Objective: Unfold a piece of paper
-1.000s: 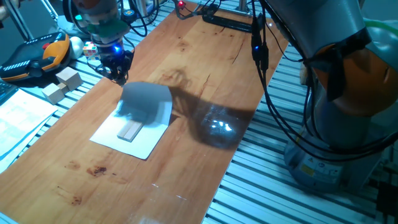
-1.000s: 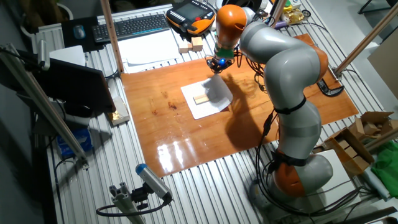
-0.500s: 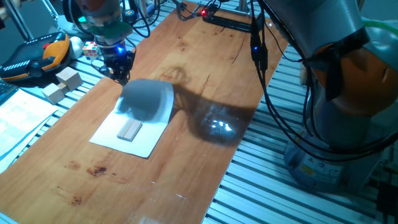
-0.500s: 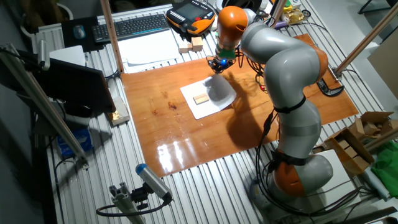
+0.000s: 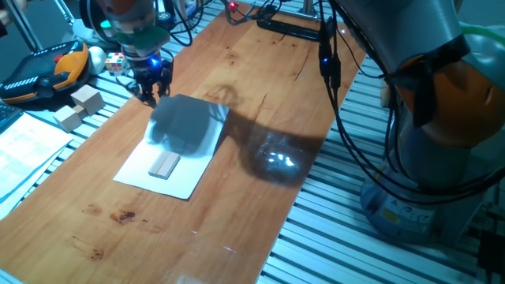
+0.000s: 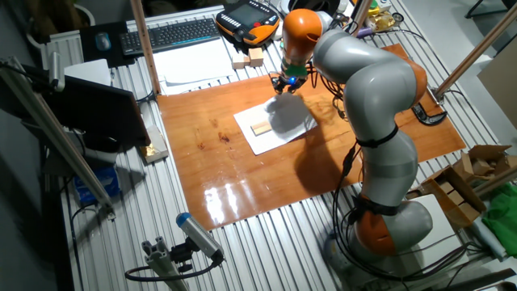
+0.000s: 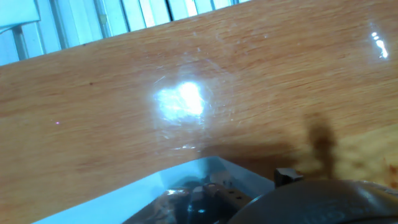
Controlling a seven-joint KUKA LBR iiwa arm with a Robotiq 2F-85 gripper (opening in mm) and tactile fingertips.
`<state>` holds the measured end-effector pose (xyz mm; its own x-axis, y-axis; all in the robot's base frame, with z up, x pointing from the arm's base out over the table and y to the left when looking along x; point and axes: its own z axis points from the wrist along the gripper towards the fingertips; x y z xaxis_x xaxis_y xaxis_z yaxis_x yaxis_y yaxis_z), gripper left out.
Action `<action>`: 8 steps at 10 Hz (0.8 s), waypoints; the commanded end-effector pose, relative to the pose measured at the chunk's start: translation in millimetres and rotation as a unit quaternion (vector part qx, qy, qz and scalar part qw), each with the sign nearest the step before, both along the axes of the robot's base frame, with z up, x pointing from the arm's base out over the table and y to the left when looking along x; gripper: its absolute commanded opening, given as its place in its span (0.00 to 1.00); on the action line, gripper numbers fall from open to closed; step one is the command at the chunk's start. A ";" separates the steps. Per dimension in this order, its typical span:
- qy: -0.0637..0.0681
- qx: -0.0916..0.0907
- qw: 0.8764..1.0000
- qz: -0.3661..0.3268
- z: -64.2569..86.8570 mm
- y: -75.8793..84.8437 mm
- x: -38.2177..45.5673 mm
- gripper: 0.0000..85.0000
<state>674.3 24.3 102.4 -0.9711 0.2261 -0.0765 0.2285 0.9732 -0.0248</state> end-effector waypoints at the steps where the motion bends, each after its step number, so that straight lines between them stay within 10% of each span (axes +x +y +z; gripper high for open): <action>1: -0.003 -0.004 1.000 0.001 2.3 -2.2 0.3 0.56; 8: -0.010 -0.026 0.999 0.047 -8.6 -14.0 1.7 0.61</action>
<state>676.1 10.0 93.3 -0.9863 0.1274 -0.1049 0.1353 0.9882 -0.0719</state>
